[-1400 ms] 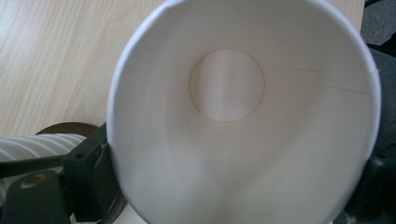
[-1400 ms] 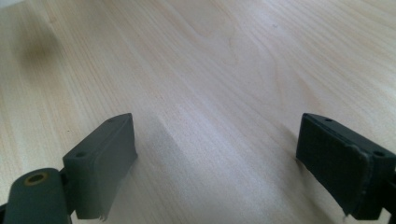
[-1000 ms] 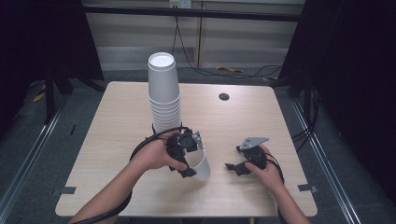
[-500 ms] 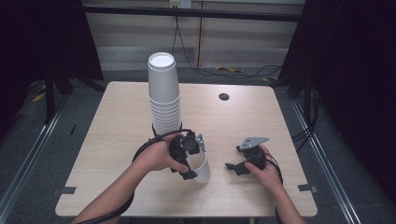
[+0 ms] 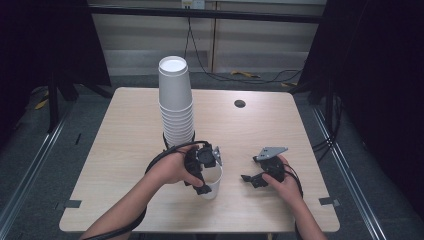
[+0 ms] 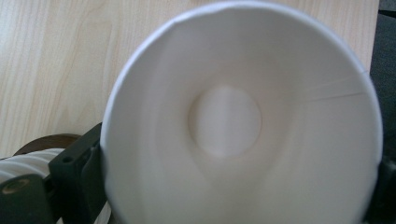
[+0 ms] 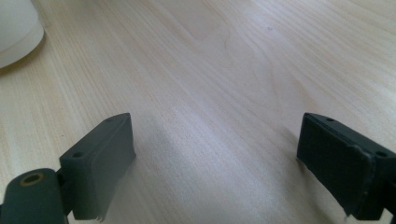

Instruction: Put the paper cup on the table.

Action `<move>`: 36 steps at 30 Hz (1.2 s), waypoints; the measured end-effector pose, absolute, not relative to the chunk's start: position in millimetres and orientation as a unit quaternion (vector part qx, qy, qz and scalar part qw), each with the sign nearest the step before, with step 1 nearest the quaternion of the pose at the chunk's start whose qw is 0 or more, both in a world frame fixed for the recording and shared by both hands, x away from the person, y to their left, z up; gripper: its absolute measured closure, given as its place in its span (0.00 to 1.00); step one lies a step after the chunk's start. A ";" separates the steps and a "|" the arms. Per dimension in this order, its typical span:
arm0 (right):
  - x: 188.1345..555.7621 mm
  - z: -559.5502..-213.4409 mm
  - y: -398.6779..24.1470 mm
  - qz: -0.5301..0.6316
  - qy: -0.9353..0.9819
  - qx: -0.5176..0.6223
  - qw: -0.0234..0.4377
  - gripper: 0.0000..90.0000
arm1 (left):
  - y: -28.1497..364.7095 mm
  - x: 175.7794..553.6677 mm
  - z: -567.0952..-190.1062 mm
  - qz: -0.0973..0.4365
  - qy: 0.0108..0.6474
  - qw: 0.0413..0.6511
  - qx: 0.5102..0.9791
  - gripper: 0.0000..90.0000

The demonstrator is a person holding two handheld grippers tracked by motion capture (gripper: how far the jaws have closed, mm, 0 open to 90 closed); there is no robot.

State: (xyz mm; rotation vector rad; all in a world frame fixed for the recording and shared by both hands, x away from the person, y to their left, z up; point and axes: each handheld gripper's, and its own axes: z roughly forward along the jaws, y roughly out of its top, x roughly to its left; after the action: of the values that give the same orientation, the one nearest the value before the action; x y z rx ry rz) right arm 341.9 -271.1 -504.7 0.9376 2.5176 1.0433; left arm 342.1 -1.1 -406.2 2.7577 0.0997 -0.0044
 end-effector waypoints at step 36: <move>341.9 -504.6 -271.3 0.359 0.867 0.322 0.128 0.12 | 21.1 341.6 -416.9 -0.015 0.053 0.262 0.963 0.04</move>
State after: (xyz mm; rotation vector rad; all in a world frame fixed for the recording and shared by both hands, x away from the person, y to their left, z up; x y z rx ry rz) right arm 341.9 -271.3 -504.6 0.9377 2.5210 1.0435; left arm 341.6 21.1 -416.9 2.6067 0.1426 -0.0402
